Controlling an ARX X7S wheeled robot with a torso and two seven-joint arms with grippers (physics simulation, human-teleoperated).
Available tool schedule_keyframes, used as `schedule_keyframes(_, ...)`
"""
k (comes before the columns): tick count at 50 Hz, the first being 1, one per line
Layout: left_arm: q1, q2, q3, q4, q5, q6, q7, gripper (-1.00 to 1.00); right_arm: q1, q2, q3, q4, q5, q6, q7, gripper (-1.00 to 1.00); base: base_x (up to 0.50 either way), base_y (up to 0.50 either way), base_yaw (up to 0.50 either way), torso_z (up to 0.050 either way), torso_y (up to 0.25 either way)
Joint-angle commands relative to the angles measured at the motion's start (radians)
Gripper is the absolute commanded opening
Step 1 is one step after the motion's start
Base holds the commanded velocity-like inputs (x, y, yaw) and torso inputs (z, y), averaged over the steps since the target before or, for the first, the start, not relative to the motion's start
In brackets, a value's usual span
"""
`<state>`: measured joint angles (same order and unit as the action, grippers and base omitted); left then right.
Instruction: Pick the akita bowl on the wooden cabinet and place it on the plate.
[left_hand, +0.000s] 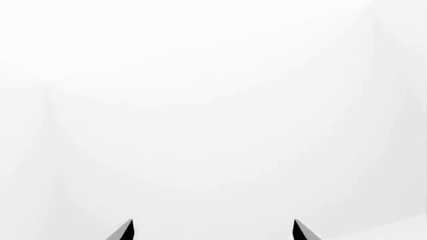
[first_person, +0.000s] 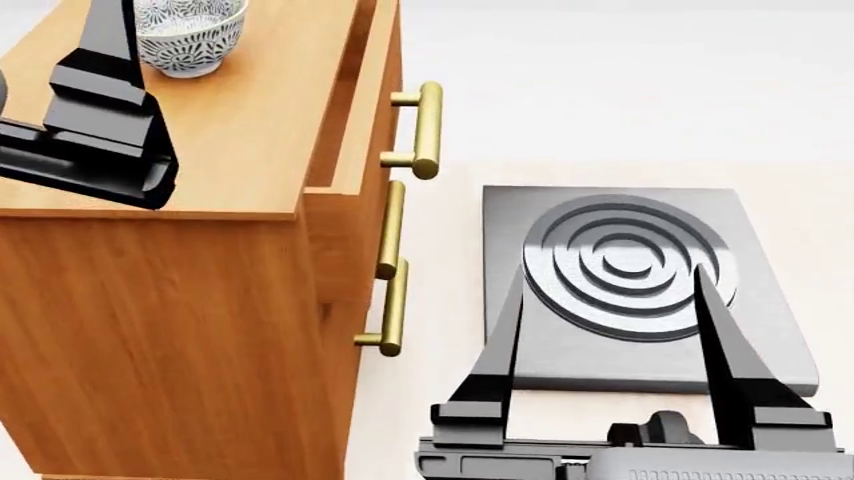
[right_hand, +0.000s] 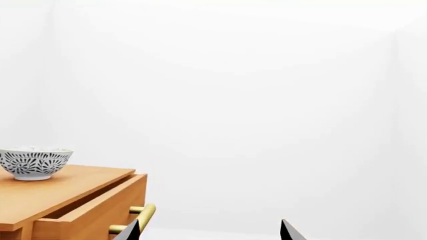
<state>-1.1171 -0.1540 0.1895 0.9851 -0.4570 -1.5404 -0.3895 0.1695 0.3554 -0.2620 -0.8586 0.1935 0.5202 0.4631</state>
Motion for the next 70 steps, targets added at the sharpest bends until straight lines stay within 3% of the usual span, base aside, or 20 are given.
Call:
schedule_keyframes(1,-0.116,-0.041,-0.073,-0.049,-0.375,-0.029,-0.253,1.0,0.002,0.002,-0.006,0.002,0.001,-0.003,0.003,1.0,0.0,0.0,0.0,0.0,0.0)
schedule_keyframes(4,-0.171,-0.062,-0.087,-0.094,-0.546,-0.027,-0.378,1.0,0.001,0.003,-0.004,0.001,0.002,-0.007,0.005,1.0,0.0,0.0,0.0,0.0,0.0)
schedule_keyframes(10,-0.216,-0.086,-0.022,-0.153,-0.545,0.011,-0.397,1.0,0.0,0.007,-0.005,-0.006,0.002,-0.005,0.007,1.0,0.0,0.0,0.0,0.0,0.0)
schedule_keyframes(14,-0.229,-0.116,0.054,-0.211,-0.484,0.087,-0.363,1.0,-0.001,0.01,-0.008,-0.006,-0.001,-0.015,0.007,1.0,0.1,0.0,0.0,0.0,0.0)
schedule_keyframes(32,-0.358,-0.114,0.128,-0.531,-0.402,0.206,-0.246,1.0,0.004,0.013,-0.024,0.0,0.003,-0.018,0.004,1.0,0.02,0.0,0.0,0.0,0.0)
schedule_keyframes(40,-0.415,-0.083,0.127,-0.692,-0.385,0.25,-0.198,1.0,0.004,0.015,-0.023,-0.004,0.006,-0.019,0.006,1.0,0.0,0.0,0.0,0.0,0.0)
schedule_keyframes(64,-0.556,-0.024,0.32,-1.175,-0.229,0.422,-0.023,1.0,0.001,0.025,-0.011,-0.024,0.02,-0.022,0.018,1.0,0.0,0.0,0.0,0.0,0.0)
schedule_keyframes(70,-0.644,0.01,0.39,-1.342,-0.174,0.475,0.046,1.0,-0.001,0.026,-0.01,-0.023,0.022,-0.029,0.019,1.0,0.0,0.0,0.0,0.0,0.0)
